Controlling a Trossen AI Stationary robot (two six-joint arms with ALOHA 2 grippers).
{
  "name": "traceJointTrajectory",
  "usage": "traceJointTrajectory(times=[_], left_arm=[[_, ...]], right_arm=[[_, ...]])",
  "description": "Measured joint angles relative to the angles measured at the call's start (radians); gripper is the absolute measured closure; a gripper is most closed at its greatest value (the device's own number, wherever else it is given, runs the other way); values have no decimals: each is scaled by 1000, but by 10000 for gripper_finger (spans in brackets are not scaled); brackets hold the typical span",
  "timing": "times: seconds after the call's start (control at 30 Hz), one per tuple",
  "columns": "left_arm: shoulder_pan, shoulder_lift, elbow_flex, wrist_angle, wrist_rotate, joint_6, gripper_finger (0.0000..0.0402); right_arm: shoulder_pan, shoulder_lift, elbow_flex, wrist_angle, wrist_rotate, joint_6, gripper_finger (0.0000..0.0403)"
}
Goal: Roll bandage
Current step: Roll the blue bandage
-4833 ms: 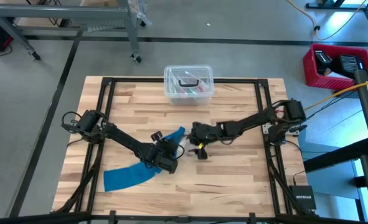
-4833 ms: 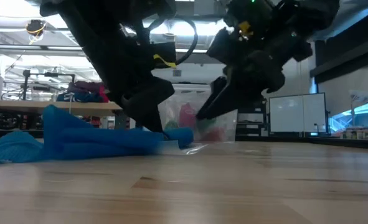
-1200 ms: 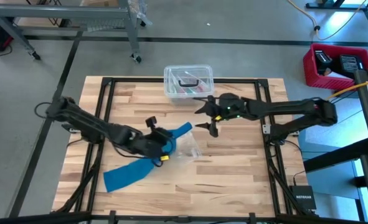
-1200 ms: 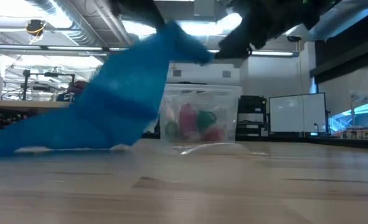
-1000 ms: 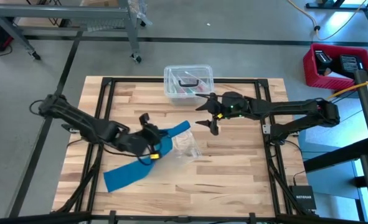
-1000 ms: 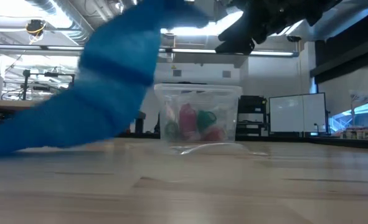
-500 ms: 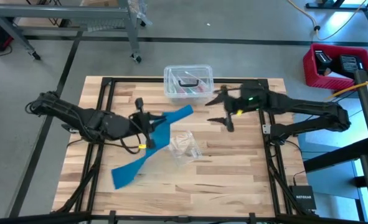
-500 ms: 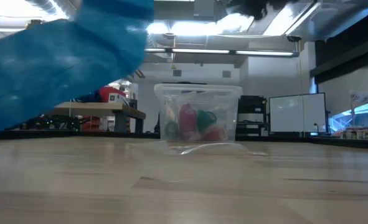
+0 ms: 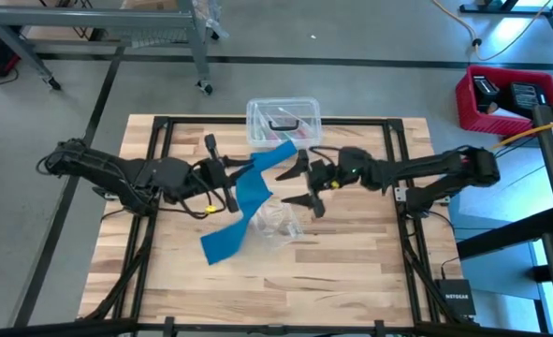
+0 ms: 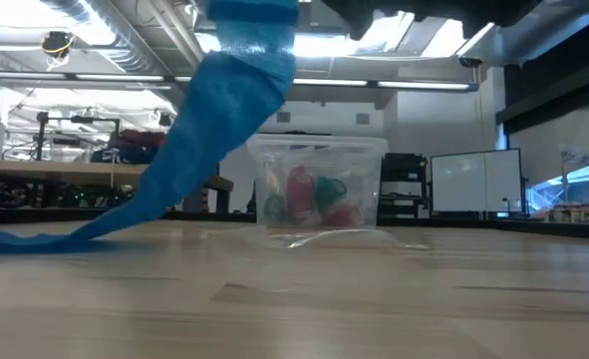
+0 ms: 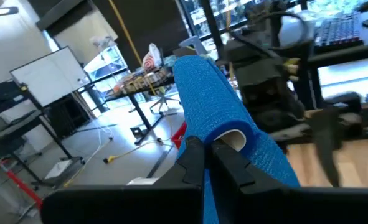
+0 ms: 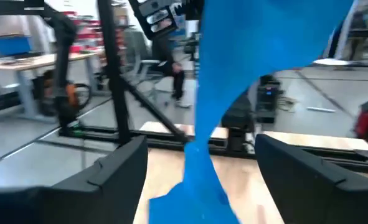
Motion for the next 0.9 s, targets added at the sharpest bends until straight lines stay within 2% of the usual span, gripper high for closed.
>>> traceJointTrajectory(times=[0.13,0.27,0.37,0.5,0.53,0.73,0.9], left_arm=[[22,0,0,3,-1,-13,400],[31,0,0,1,-1,-28,399],[25,5,0,5,-1,-29,400],[7,1,0,27,-1,-30,398],[-3,0,0,53,-1,-29,399],[-73,-66,12,82,-36,84,398],[-89,-144,12,85,-52,101,399]], right_arm=[[34,63,43,2,109,-14,112],[48,125,99,-6,225,-66,154],[46,152,126,-42,256,-83,219],[45,133,125,-161,271,-185,356],[46,118,125,-209,271,-214,379],[47,15,124,-490,349,-268,397],[46,-20,124,-650,398,-288,398]])
